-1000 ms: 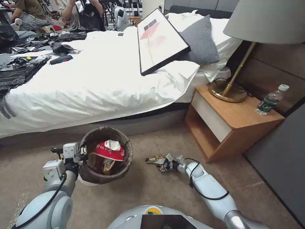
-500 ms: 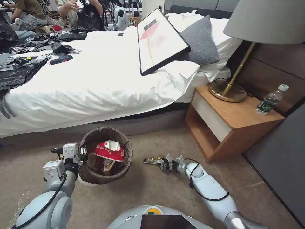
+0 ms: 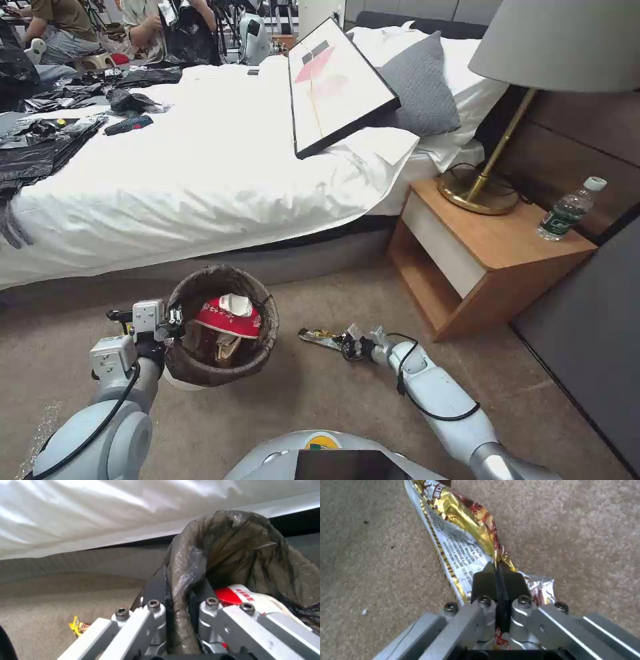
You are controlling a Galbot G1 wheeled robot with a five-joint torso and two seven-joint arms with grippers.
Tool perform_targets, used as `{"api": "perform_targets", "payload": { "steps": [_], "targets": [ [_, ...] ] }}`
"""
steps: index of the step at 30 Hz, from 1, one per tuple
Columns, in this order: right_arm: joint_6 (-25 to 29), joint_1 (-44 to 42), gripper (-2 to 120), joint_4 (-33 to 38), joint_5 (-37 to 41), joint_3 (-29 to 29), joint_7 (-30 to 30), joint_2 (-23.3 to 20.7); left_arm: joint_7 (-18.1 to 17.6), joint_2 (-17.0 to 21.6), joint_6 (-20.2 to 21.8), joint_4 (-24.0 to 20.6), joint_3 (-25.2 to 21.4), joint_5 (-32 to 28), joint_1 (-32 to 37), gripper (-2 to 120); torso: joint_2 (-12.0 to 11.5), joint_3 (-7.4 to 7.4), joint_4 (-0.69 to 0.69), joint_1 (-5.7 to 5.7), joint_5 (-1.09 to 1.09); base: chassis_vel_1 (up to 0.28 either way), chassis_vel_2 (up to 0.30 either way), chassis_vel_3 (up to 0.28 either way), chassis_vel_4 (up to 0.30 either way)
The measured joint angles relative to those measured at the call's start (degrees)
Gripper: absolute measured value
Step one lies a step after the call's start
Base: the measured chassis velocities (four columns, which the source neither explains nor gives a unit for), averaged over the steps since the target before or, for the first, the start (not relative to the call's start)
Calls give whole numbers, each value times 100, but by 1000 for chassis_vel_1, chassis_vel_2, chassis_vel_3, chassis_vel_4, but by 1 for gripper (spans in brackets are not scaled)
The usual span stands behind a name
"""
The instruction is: Pick up the trash bin, then pick up the garbage from the floor and place it into the trash bin.
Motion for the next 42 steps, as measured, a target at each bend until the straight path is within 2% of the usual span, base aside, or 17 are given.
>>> {"api": "perform_targets", "payload": {
  "steps": [7, 12, 14, 16, 18, 21, 23, 24, 26, 27, 28, 33, 36, 40, 42],
  "targets": [
    [13, -21, 0, -3, 41, 32, 1, 6, 0, 0, -2, 0, -3, 3, 2, 7, 0, 0, 0, 0, 0, 0, 0, 0, 0],
    [2, -144, 0, 389, 198, 117, 102, -66, 0, -1, -3, 0, -7, 3, 8, 7, 0, 0, 0, 0, 1, 0, 0, 0, 0],
    [-42, -319, 0, 1045, 442, 232, 267, -215, 0, -6, -3, 0, -6, 3, 7, 7, 0, 0, -1, 0, 0, 0, 0, 0, 0],
    [-40, -361, 0, 1205, 486, 268, 289, -251, 1, -6, -3, 0, -6, 2, 3, 7, 0, 0, 0, 0, 0, 0, 0, 0, 0],
    [-18, -541, 0, 1922, 630, 434, 391, -455, 0, -7, -3, 0, -7, -1, 3, 7, 0, 0, 0, 0, 0, 0, 0, 0, 0],
    [-20, -584, 0, 2087, 679, 470, 415, -519, 1, -5, -3, 0, -9, -2, 4, 7, 0, 0, 0, 0, 1, 0, 0, 0, 0],
    [-41, -771, 0, 2687, 803, 645, 470, -776, -1, 4, -3, 0, -24, -11, 5, 7, 0, 0, -2, 0, 0, 0, 0, 0, 0],
    [-41, -771, 0, 2687, 803, 645, 470, -776, -1, 4, -3, 0, -24, -11, 5, 7, 0, 0, -2, 0, 0, 0, 0, 0, 0],
    [-64, -937, 0, 3270, 887, 819, 485, -957, -1, 10, -2, 0, -25, -19, -2, 7, 0, 0, 0, 0, 1, 0, 0, 0, 0],
    [-146, -1097, 0, 3949, 1055, 985, 514, -1104, -2, 13, -1, 0, -23, -29, -11, 7, 0, 0, 0, 0, 0, 0, 0, 0, 0],
    [-192, -1154, 0, 4247, 1146, 1069, 532, -1144, -2, 14, -1, 0, -19, -30, -18, 7, 0, 0, -1, 0, 1, 0, 0, 0, 0],
    [-371, -1215, 0, 4934, 1427, 1281, 600, -1208, -4, 14, 0, 0, -10, -30, -37, 7, 0, 0, 0, 0, 0, 0, 0, 0, 0],
    [-602, -1173, 0, 5595, 1804, 1412, 726, -1263, -4, 16, 0, 0, 2, -32, -53, 7, 0, 0, 0, 0, 0, 0, 0, 0, 0],
    [-786, -1121, 0, 6035, 2025, 1374, 838, -1274, -5, 13, 2, 0, 12, -34, -65, 7, 0, 0, 0, 0, 0, 0, 0, 0, 0],
    [-1060, -1066, 0, 6502, 2187, 1200, 980, -1218, -7, 10, 4, 0, 28, -39, -80, 7, 0, 0, 0, 0, -1, 0, 0, 0, 0]
  ]
}}
